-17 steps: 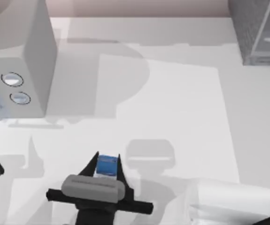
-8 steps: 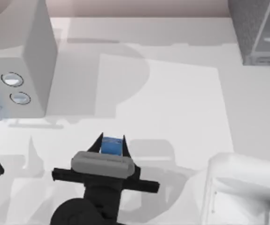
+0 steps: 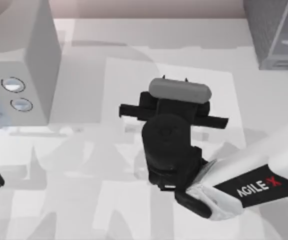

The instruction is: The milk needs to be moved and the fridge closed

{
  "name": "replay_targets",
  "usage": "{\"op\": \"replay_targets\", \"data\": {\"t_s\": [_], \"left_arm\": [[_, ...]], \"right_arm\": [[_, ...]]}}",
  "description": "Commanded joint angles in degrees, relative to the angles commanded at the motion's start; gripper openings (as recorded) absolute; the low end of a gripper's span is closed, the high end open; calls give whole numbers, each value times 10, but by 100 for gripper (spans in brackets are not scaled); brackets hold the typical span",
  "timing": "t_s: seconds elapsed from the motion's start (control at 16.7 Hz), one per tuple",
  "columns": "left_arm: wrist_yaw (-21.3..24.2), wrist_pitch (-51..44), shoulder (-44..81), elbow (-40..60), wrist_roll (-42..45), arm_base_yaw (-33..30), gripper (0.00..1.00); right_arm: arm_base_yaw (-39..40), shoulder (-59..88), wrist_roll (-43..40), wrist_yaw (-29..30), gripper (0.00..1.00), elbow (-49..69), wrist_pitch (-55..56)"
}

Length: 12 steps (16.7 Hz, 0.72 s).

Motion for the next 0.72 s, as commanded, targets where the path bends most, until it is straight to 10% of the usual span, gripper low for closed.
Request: {"op": "replay_targets", "data": {"t_s": [0.72], "left_arm": [[0, 0, 0, 0, 0, 0, 100]], "right_arm": [[-268, -171, -58, -303, 0, -160, 17]]}}
